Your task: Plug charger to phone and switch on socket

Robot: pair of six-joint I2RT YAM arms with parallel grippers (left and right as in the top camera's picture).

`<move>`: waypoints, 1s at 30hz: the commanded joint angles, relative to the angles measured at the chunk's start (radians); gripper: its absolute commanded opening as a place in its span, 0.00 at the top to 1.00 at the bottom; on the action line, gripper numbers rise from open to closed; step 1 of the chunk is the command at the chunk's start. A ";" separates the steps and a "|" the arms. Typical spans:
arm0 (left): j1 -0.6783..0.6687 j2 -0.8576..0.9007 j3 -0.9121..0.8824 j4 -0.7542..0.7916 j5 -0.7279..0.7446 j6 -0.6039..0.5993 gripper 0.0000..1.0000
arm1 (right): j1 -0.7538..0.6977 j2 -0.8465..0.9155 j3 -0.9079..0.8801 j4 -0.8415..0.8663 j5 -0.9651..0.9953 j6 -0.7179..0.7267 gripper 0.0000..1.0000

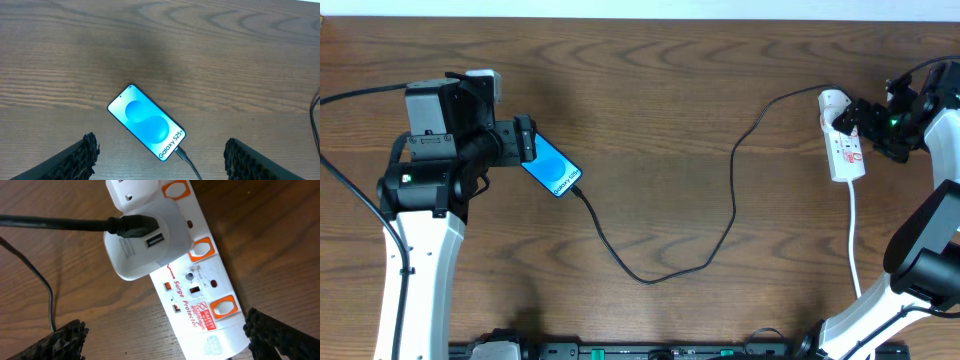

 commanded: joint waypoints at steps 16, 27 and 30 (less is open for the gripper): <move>0.000 0.006 0.005 -0.002 -0.010 0.014 0.18 | 0.008 -0.012 -0.014 0.041 -0.049 -0.056 0.01; 0.000 0.006 0.005 -0.002 -0.010 0.014 0.18 | 0.008 -0.012 -0.067 0.106 -0.075 -0.056 0.01; 0.000 0.006 0.005 -0.002 -0.010 0.014 0.18 | 0.008 -0.012 -0.067 0.110 -0.081 -0.056 0.01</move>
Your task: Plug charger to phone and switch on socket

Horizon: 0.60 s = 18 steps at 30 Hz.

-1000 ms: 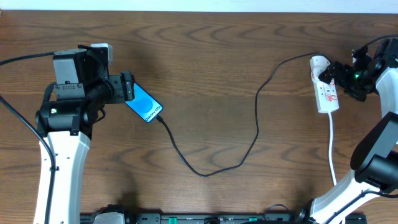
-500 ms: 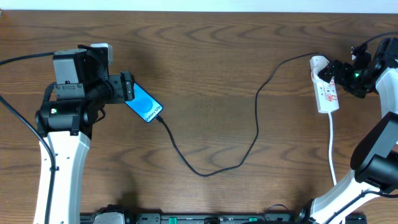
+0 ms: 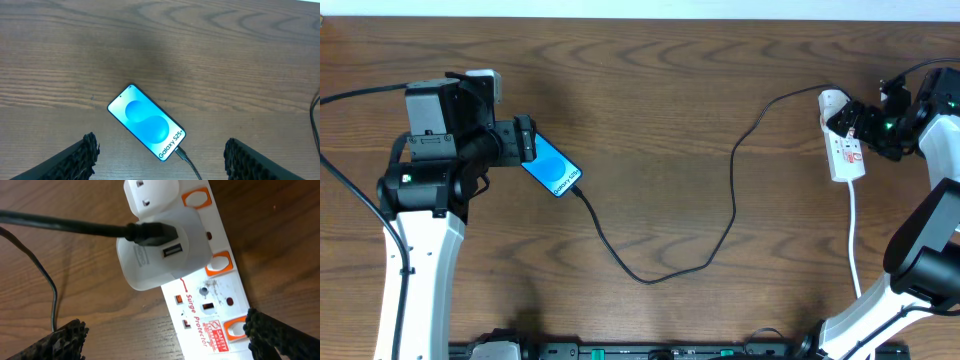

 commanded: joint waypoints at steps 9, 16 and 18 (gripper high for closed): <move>0.000 0.006 0.005 -0.002 -0.009 0.014 0.18 | 0.037 -0.012 -0.006 0.049 -0.022 -0.037 0.01; 0.000 0.006 0.005 -0.002 -0.009 0.014 0.18 | 0.068 -0.011 -0.006 0.093 -0.021 -0.042 0.01; 0.000 0.006 0.005 -0.002 -0.009 0.014 0.18 | 0.068 -0.007 -0.006 0.097 -0.021 -0.042 0.01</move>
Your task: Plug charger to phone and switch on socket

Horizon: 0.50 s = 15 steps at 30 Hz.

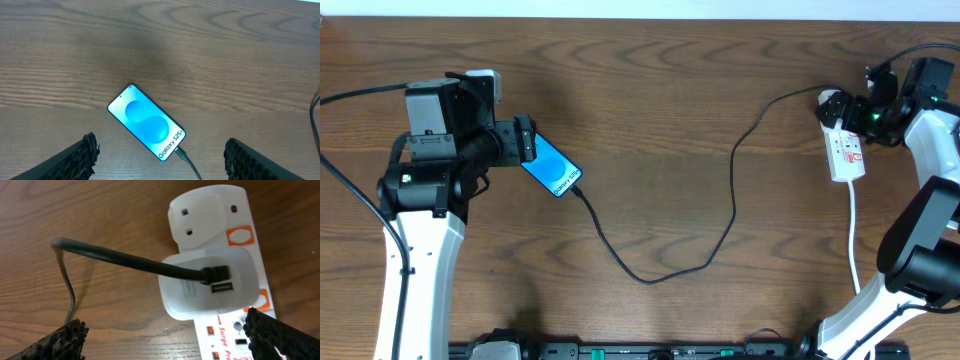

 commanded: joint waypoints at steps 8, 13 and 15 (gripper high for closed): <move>-0.001 0.006 0.005 -0.002 -0.010 0.014 0.18 | -0.001 0.000 -0.006 0.006 0.033 -0.024 0.01; -0.001 0.006 0.005 -0.002 -0.010 0.014 0.18 | -0.001 0.000 -0.006 0.018 0.069 -0.032 0.01; -0.001 0.006 0.005 -0.002 -0.010 0.014 0.18 | -0.001 0.000 -0.006 0.025 0.070 -0.032 0.01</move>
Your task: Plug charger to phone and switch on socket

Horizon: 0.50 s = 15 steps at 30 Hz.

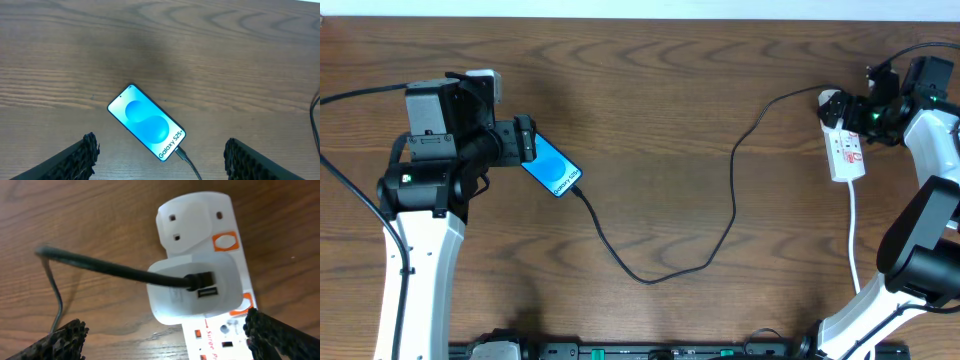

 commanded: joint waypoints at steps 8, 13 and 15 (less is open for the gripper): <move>0.000 0.006 0.005 -0.002 -0.010 0.014 0.18 | -0.002 0.000 -0.006 0.021 0.023 -0.037 0.01; 0.000 0.006 0.005 -0.002 -0.010 0.014 0.18 | -0.002 0.000 -0.006 0.014 0.023 -0.037 0.01; 0.000 0.006 0.005 -0.002 -0.010 0.014 0.18 | -0.002 0.000 -0.006 0.010 0.023 -0.037 0.01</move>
